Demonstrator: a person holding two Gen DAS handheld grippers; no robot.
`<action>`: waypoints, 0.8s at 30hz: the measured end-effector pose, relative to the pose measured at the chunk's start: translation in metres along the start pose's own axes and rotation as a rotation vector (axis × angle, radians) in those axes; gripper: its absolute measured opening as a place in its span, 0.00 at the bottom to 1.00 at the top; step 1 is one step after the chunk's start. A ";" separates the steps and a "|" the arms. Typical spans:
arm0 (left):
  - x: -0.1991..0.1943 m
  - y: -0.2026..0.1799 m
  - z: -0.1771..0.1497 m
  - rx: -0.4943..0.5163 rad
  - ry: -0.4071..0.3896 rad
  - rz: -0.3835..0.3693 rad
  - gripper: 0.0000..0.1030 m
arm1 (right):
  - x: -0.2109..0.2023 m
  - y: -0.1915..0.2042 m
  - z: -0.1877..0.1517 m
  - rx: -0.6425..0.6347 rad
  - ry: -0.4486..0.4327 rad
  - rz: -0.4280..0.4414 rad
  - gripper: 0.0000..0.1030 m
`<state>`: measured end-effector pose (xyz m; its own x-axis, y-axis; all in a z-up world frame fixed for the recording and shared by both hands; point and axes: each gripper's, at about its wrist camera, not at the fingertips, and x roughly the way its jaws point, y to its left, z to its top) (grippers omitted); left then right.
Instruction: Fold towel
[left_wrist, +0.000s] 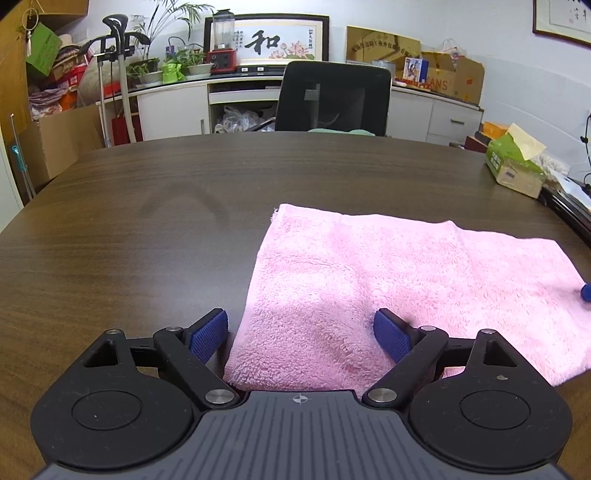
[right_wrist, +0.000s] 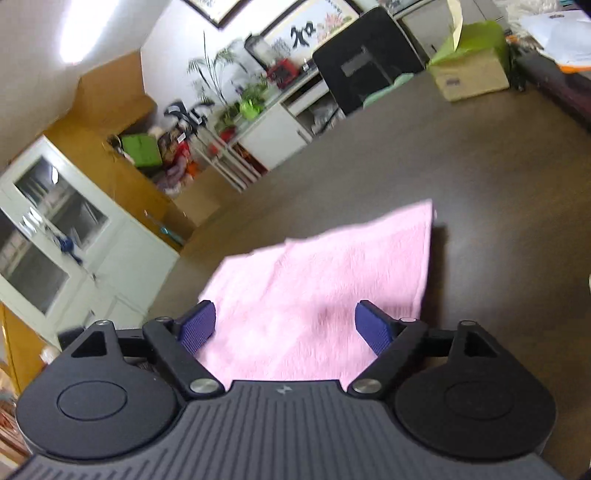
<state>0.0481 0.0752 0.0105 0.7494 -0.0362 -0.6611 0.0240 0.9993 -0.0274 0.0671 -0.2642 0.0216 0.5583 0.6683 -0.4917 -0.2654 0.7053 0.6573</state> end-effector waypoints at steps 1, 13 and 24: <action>-0.003 -0.001 -0.002 0.001 0.001 0.000 0.85 | 0.002 0.004 -0.003 -0.023 0.004 -0.020 0.82; -0.031 0.048 0.001 -0.181 -0.033 -0.024 0.83 | 0.014 0.093 -0.054 -0.467 -0.071 -0.069 0.82; -0.010 0.096 0.027 -0.262 0.031 -0.057 0.81 | 0.025 0.174 -0.101 -0.874 -0.141 -0.114 0.95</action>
<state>0.0608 0.1711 0.0353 0.7311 -0.0962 -0.6754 -0.1098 0.9605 -0.2556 -0.0449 -0.1009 0.0663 0.6941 0.5880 -0.4152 -0.6746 0.7326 -0.0901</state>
